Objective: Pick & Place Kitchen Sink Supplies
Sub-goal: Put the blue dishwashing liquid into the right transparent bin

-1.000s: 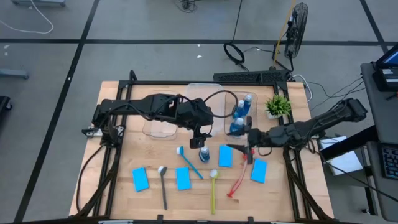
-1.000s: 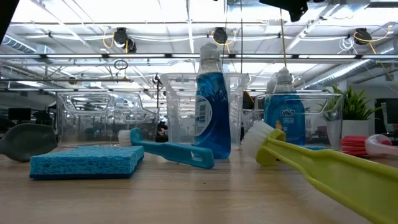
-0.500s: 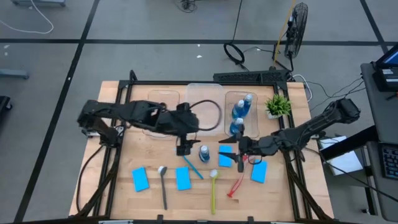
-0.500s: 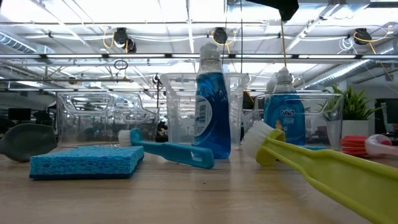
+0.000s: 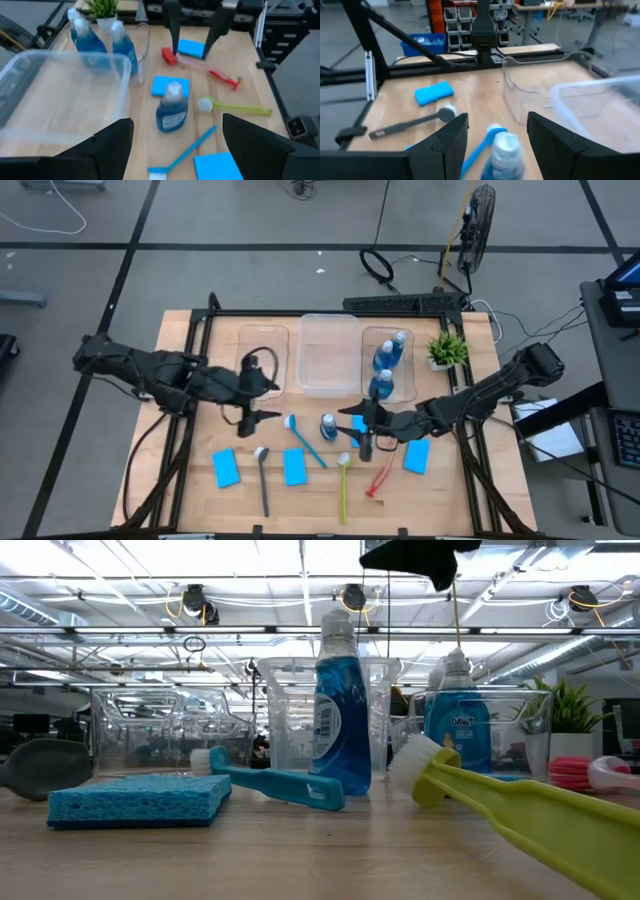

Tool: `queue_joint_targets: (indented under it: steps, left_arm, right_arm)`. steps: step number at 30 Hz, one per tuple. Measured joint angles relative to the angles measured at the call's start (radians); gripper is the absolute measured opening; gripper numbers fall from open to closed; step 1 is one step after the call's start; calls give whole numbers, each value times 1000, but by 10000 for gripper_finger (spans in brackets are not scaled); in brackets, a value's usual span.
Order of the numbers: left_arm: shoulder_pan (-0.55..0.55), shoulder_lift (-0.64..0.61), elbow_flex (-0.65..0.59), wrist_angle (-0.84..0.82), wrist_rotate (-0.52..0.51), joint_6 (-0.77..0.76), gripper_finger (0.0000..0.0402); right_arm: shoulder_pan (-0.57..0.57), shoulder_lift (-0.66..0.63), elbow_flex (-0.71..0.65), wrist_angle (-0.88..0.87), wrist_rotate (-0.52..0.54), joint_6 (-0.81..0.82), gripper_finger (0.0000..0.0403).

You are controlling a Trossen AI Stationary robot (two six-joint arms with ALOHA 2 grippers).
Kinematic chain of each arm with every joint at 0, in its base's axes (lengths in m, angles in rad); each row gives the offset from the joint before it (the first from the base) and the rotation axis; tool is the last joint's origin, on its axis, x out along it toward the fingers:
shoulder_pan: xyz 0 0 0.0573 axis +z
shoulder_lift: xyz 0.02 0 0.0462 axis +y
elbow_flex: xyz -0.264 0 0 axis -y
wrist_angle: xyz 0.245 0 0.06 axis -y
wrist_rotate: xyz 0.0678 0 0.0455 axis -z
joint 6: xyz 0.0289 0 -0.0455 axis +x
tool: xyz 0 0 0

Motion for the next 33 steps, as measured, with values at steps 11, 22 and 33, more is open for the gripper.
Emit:
queue_joint_targets:
  steps: [11, 22, 33]
  left_arm:
    - [-21, -248, -239, 64, -45, -110, 328]
    - [-27, -325, -315, 46, -35, -136, 310]
    - [-27, -324, -315, 32, -36, -99, 303]
  right_arm:
    - [-4, 94, 37, 6, 83, 95, 192]
    - [-32, 132, 37, 33, 92, 165, 192]
    - [-43, 206, 38, 96, 104, 192, 192]
